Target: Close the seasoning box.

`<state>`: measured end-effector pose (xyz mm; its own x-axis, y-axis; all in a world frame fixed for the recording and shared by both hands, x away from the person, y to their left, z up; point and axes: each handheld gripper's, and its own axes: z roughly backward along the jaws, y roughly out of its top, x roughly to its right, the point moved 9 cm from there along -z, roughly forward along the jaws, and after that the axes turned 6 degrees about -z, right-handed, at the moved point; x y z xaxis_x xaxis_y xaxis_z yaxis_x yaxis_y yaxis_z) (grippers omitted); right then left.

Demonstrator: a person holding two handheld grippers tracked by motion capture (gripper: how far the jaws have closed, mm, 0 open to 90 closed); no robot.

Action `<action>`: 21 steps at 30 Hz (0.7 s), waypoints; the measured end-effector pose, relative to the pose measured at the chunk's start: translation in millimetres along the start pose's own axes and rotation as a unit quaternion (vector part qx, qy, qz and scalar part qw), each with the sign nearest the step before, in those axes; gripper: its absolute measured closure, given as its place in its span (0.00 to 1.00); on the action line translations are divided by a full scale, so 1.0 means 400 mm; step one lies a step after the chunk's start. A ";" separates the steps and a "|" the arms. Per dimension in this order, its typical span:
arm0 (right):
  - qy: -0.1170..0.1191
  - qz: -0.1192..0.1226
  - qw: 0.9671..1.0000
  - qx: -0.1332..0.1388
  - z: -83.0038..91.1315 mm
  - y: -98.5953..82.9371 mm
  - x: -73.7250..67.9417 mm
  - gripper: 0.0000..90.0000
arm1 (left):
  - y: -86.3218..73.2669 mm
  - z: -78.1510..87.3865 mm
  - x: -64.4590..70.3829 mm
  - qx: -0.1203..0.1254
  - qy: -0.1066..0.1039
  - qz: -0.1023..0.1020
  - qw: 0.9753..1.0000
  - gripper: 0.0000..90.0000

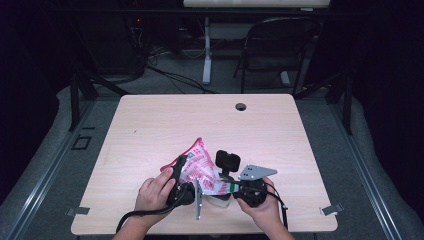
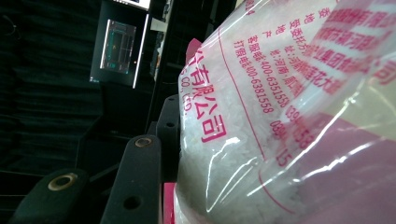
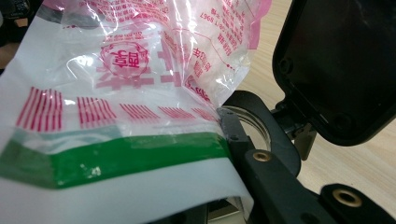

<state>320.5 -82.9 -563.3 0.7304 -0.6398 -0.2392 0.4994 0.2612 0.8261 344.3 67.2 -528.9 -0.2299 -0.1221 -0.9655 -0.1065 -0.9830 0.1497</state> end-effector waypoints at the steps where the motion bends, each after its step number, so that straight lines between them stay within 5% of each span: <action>1: -0.001 0.001 1.000 -0.001 0.000 0.000 0.001 1.00 | 0.001 0.000 0.000 0.000 0.000 0.000 1.000 0.71; 21: -0.001 -0.002 1.000 -0.003 -0.001 -0.005 0.004 1.00 | 0.015 0.007 -0.009 0.002 0.011 -0.017 1.000 0.71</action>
<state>320.9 -84.2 -565.4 0.7278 -0.6421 -0.2409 0.5047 0.2636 0.8221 341.9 62.3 -524.0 -0.2039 -0.0914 -0.9747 -0.1172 -0.9862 0.1170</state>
